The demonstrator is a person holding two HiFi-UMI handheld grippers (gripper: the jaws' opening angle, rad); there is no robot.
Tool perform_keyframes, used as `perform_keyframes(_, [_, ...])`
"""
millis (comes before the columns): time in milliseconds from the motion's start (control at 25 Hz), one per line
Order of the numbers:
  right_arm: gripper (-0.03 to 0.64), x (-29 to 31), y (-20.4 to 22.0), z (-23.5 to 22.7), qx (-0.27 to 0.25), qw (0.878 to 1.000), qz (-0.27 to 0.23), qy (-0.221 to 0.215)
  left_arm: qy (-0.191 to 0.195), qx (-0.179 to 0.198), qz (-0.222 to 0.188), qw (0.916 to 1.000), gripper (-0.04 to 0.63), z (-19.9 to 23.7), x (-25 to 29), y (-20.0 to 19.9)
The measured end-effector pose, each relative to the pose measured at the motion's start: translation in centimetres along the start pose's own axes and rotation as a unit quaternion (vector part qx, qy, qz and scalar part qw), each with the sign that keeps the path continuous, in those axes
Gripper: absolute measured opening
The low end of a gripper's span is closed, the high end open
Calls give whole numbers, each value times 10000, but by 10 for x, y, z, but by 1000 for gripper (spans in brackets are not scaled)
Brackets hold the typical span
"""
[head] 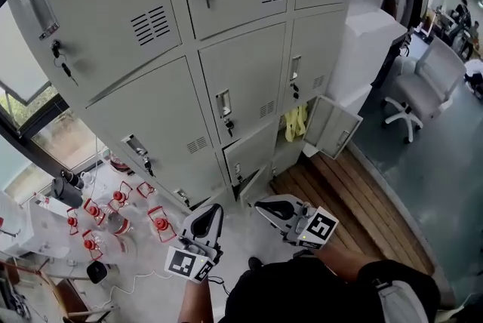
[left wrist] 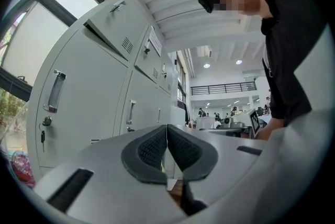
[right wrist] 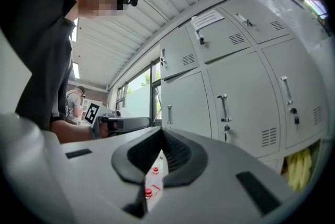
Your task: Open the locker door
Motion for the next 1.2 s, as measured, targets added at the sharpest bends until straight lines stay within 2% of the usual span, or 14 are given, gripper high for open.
perform_keyframes(160, [11,28,-27,-20,-341,9992,-103,-196,38,172,-25,9998,17,29,10,-20])
perform_keyframes(320, [12,49,-72,-45,-916,9946,-233,-426,119,430,-87,9990,17,44,26,-48])
perform_keyframes(560, [12,67,-165,-84,-1629,9839,-380,-624,70,1000,-100,9949,17,55,48,-112])
perform_keyframes(760, [12,77,-244,-104,-2167,9711,-622,-783,86,1172,-285,9927,17,50,63,-174])
perform_keyframes(880, [14,85,-284,-118,-2319,9670,-592,-874,58,1452,-268,9890,17,46,74,-203])
perform_keyframes(1040, [14,92,-337,-131,-2486,9618,-697,-906,136,1636,-234,9862,17,36,84,-235])
perform_keyframes(1200, [15,105,-379,-142,-2246,9670,-742,-947,178,1781,-238,9836,17,32,88,-259])
Point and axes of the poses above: the fingertips, and each gripper's own axes: x forward along the fingers, z to its left, y out of its underside, the point moved 8 cm from there along -x, backward along the fingers
